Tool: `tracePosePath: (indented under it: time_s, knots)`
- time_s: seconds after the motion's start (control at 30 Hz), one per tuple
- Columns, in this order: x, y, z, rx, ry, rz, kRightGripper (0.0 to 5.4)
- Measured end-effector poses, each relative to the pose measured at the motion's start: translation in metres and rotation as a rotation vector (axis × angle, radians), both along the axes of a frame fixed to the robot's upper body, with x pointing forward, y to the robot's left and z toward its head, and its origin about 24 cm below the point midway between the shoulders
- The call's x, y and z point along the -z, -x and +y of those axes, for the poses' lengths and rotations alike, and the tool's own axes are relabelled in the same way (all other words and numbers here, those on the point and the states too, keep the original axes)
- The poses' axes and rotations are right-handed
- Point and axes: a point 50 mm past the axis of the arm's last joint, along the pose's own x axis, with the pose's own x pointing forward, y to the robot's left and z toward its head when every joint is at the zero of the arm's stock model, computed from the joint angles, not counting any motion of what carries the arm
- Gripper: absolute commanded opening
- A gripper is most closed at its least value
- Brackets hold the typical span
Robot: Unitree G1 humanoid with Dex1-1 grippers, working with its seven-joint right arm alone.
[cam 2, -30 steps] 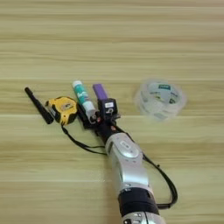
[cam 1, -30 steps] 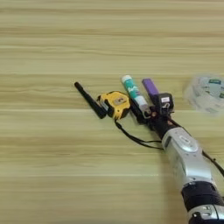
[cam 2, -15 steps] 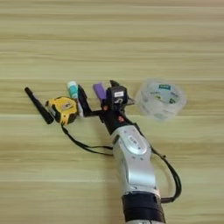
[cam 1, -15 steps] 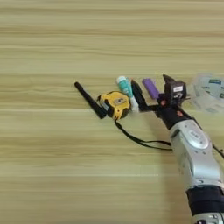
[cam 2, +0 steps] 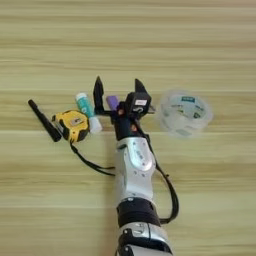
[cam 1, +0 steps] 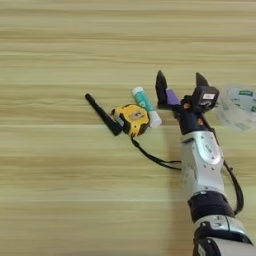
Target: Move the objects on the table
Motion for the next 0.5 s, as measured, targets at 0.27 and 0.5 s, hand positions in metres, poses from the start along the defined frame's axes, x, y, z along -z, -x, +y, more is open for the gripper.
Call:
tracePosePath:
  time_s: [0.27,0.5]
  knots:
    - [0.0006,0.0006,0.0033,0.003,0.029,-0.018,5.38]
    - [0.0006,0.0,-0.0002,0.025,0.033,-0.012,5.38]
